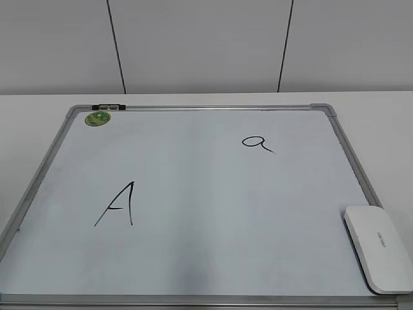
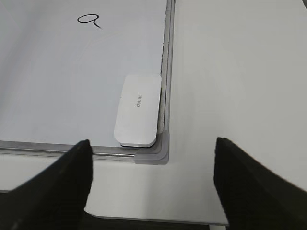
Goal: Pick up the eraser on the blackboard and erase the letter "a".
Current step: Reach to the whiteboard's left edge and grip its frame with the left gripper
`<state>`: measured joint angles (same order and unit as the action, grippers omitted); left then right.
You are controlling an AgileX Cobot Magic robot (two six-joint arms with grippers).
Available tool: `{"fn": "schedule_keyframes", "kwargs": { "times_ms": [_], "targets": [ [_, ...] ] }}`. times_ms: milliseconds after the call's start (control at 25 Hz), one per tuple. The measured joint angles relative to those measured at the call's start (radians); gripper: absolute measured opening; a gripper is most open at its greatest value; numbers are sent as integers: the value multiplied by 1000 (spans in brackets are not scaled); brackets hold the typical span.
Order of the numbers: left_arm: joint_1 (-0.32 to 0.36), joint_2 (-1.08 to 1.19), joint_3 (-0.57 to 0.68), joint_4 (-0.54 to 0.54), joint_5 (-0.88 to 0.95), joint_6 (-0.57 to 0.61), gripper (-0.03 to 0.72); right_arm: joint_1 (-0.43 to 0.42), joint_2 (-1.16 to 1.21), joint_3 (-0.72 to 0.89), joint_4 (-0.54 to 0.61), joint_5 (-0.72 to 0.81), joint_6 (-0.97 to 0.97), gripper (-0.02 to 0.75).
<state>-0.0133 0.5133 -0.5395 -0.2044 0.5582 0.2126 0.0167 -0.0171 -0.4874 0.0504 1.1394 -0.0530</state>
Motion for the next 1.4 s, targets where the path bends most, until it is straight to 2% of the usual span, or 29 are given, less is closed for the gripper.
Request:
{"fn": "schedule_keyframes", "kwargs": {
  "times_ms": [320,1040,1400],
  "targets": [
    [0,338,-52,-6,-17,0,589,0,0,0,0,0,0,586],
    [0,987,-377,-1,123,4,568,0,0,0,0,0,0,586],
    [46,1265,-540,-1,215,52,568,0,0,0,0,0,0,587]
  ]
}}
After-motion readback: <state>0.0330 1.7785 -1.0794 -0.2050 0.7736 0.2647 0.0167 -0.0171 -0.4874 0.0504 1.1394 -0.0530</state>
